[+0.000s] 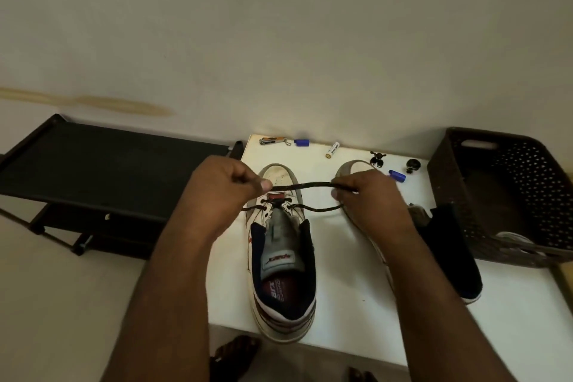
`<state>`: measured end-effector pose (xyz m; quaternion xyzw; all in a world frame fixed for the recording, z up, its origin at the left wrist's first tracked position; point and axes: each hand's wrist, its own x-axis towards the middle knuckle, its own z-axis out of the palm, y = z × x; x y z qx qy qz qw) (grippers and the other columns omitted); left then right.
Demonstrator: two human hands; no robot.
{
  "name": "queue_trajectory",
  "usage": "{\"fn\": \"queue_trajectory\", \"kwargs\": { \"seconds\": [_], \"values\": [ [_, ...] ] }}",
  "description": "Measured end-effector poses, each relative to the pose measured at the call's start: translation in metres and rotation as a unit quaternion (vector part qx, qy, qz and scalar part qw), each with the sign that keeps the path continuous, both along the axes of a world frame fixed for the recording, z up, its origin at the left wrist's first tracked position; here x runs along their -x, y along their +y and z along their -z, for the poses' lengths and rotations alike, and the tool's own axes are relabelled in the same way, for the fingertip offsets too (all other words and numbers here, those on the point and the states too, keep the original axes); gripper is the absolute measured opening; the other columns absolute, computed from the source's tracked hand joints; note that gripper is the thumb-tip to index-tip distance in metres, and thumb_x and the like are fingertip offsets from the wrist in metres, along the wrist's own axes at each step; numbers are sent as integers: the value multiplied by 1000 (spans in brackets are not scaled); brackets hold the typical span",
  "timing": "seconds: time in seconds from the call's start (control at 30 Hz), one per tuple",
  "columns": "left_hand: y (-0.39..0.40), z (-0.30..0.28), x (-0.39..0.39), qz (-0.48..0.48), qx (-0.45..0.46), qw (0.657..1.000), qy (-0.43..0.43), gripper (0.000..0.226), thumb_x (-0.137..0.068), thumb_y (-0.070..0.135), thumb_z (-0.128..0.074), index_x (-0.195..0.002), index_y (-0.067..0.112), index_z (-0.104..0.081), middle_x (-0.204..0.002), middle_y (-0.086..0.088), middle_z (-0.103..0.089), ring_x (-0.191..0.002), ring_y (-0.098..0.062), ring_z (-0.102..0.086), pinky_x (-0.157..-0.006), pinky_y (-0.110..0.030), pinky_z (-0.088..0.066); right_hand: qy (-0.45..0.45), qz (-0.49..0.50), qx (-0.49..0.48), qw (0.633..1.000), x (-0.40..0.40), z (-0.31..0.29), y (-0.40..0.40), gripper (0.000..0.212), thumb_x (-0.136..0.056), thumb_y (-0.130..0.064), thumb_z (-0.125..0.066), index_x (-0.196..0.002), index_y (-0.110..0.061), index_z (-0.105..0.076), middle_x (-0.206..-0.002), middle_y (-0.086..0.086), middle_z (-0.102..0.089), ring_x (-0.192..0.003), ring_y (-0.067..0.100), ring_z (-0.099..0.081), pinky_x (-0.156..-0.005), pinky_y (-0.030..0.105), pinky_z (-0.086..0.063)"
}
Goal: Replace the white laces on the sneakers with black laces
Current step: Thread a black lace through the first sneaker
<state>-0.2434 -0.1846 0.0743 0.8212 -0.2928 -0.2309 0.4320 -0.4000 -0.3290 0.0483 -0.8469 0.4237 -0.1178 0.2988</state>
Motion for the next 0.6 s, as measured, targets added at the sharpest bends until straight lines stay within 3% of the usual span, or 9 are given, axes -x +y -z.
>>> {"fn": "queue_trajectory", "kwargs": {
  "seconds": [0.1,0.17,0.23,0.33,0.43,0.5,0.6],
  "values": [
    [-8,6,7,23,-5,1000,7,12,-79,25,-78,-72,16,-75,-67,4,-66,-63,-6,-58,-64,-24,-42,-36,-86,-55,994,-15,1,20,63,-84,-23,-72,-141,-28,-46,-140,-8,-50,-129,11,-44,-95,12,-29],
    [-12,11,10,34,-15,999,10,13,-81,26,-76,-74,16,-75,-70,2,-68,-68,-10,-62,-65,-26,-46,-66,-134,-44,988,-26,3,29,60,-83,-24,-73,-138,-31,-50,-137,-10,-54,-127,12,-47,-105,25,-36],
    [-14,14,10,33,-24,999,17,16,-83,29,-74,-75,15,-75,-69,1,-68,-64,-11,-62,-61,-25,-46,-107,-146,-62,982,-33,7,34,39,-83,-18,-72,-120,-27,-67,-114,-6,-70,-107,10,-61,-96,32,-47],
    [-16,20,4,-22,-19,996,79,31,-88,38,-66,-76,11,-73,-63,-3,-67,-51,-11,-58,-53,-26,-48,-210,-91,-166,959,-32,17,32,20,-82,-5,-71,-98,-16,-76,-88,0,-75,-83,10,-70,-81,25,-55],
    [-15,35,-5,-68,-111,990,55,39,-88,45,-64,-79,7,-69,-74,-9,-69,-61,-20,-67,-66,-37,-61,-241,-29,-229,943,-29,27,20,27,-81,-2,-71,-106,-13,-73,-84,5,-75,-79,9,-71,-80,23,-55],
    [-17,42,-4,-29,-195,979,50,44,-79,51,-71,-82,7,-68,-80,-8,-69,-71,-22,-70,-71,-42,-61,-226,-16,-232,946,-27,32,15,29,-84,-4,-69,-111,-14,-71,-79,3,-73,-69,-2,-67,-67,14,-50],
    [-24,45,-1,15,-221,972,80,48,-67,49,-82,-86,7,-68,-85,-9,-70,-77,-24,-70,-72,-43,-61,-200,-13,-202,959,-30,42,16,15,-85,-13,-71,-98,-13,-76,-83,-3,-73,-73,-1,-66,-68,16,-50]
  ]
}}
